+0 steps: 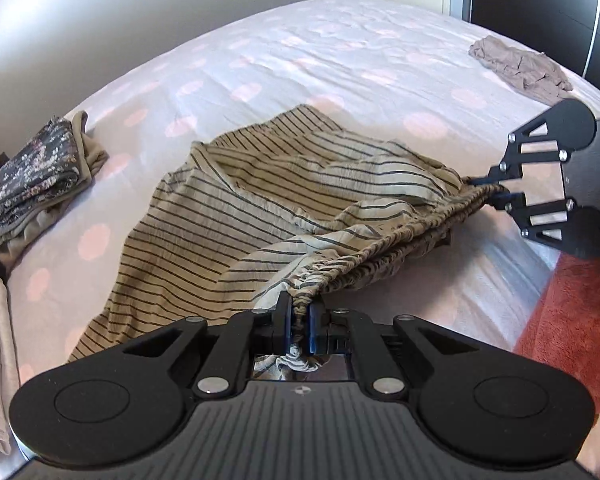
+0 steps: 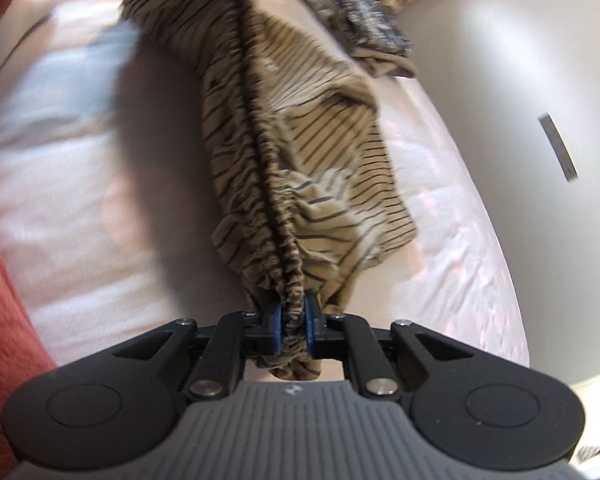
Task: Fold clothes
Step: 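Lift the garment by the waistband with both tools and shake it out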
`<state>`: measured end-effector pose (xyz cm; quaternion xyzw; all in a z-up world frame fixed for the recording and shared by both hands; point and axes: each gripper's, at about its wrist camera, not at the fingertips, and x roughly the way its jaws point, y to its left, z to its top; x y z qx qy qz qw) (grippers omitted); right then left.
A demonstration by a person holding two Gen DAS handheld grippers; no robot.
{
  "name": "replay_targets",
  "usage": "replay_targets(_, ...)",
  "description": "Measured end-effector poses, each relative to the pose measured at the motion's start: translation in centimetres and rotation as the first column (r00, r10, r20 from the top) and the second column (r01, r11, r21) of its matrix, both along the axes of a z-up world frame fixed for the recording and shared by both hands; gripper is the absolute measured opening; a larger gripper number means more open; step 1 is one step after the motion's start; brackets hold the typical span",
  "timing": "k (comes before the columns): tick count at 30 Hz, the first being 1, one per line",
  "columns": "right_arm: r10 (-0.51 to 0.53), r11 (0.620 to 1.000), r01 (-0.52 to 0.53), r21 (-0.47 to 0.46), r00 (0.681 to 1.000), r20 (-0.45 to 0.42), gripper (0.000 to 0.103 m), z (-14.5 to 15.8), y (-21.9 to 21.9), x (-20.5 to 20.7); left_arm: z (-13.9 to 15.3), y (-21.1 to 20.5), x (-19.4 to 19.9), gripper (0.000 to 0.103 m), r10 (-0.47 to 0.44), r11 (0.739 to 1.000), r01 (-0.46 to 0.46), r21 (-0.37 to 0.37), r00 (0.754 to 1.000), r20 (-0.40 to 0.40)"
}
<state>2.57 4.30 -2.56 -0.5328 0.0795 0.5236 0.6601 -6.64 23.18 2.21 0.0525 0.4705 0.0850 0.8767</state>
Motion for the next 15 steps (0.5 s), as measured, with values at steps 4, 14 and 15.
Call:
replay_targets(4,-0.033,0.997,0.031,0.073,0.999,0.026,0.012,3.6,0.4,0.0,2.3,0.0,-0.8,0.006,-0.023,0.999,0.022,0.039,1.0,0.019)
replay_targets(14,-0.14,0.931,0.071,0.359,0.975,0.171,0.011,18.2,0.6,0.3,15.1,-0.5,-2.0,0.006,-0.098,0.98,0.07,0.186,0.984,0.15)
replay_targets(15,-0.147,0.92,0.066,0.387,0.972,0.183,0.011,19.9,0.4,0.2,16.8,-0.6,-2.1,0.006,-0.11,0.977,0.075,0.198,0.98,0.167)
